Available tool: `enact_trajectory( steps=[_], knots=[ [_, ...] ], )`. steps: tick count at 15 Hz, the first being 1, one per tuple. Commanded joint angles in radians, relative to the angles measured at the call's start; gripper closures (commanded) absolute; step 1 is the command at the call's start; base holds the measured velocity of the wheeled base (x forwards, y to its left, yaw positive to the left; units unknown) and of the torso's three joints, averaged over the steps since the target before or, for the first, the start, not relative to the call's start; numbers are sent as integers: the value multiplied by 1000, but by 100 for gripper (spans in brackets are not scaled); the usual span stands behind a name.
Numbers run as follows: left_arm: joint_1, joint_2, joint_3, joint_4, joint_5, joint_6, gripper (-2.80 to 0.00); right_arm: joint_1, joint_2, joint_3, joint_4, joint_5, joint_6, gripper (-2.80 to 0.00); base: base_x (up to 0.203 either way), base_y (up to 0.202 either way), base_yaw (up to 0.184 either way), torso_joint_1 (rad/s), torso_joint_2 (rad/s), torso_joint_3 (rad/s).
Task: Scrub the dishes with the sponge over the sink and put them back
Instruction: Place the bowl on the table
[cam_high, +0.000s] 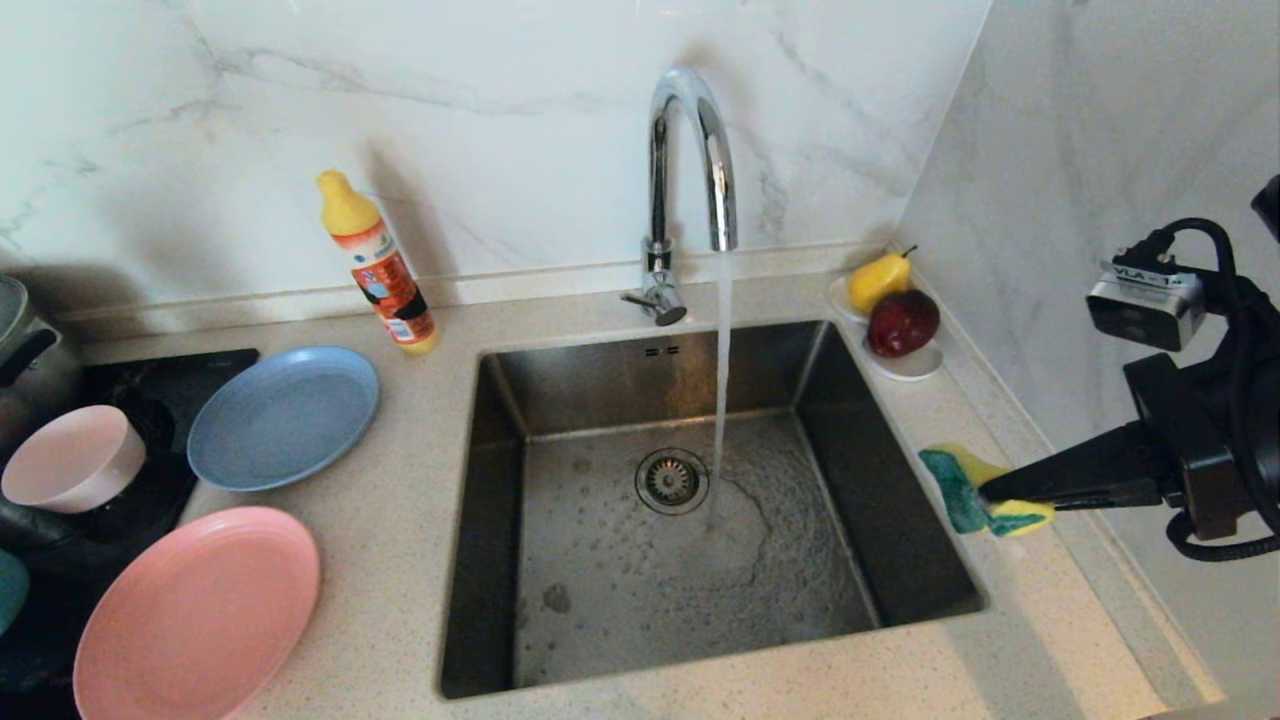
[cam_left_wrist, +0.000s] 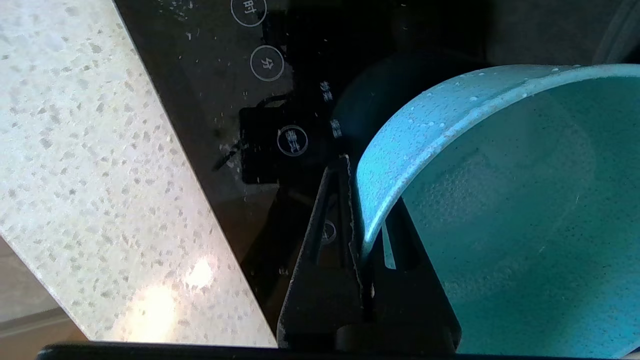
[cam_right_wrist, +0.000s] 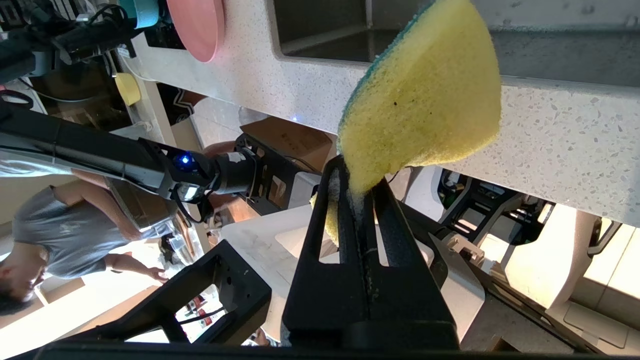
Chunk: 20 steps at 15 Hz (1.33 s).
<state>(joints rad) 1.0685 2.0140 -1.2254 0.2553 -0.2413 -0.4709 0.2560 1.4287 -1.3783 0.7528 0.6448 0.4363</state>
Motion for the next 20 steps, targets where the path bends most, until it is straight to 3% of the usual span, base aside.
enact_trajectory(
  steps=[1, 2, 9, 13, 14, 16, 18, 20],
  knots=[
    [0, 21, -2, -6, -1, -3, 0, 0, -4, -1, 3, 4, 2, 0, 0, 0, 0, 0, 0, 0],
    [-1, 21, -2, -7, -1, -3, -280, 0, -4, -1, 3, 4, 2, 0, 0, 0, 0, 0, 0, 0],
    [-1, -133, -33, 23, -92, -5, -280, 1, -10, -6, 3, 4, 2, 0, 0, 0, 0, 0, 0, 0],
    [-4, -323, -130, 158, -138, -6, -280, 2, -8, -5, 3, 4, 2, 0, 0, 0, 0, 0, 0, 0],
    [-20, -363, -179, 226, -162, -4, 0, 2, -8, -5, 3, 4, 2, 0, 0, 0, 0, 0, 0, 0],
    [-113, -404, -248, 351, -183, 21, 0, 2, -10, -7, 3, 4, 2, 0, 0, 0, 0, 0, 0, 0],
    [-212, -430, -295, 425, -185, 87, 0, 2, -10, -5, 3, 4, 2, 0, 0, 0, 0, 0, 0, 0],
    [-329, -427, -306, 467, -126, 125, 0, 0, -9, -2, 3, 3, 2, 0, 0, 0, 0, 0, 0, 0]
  ],
)
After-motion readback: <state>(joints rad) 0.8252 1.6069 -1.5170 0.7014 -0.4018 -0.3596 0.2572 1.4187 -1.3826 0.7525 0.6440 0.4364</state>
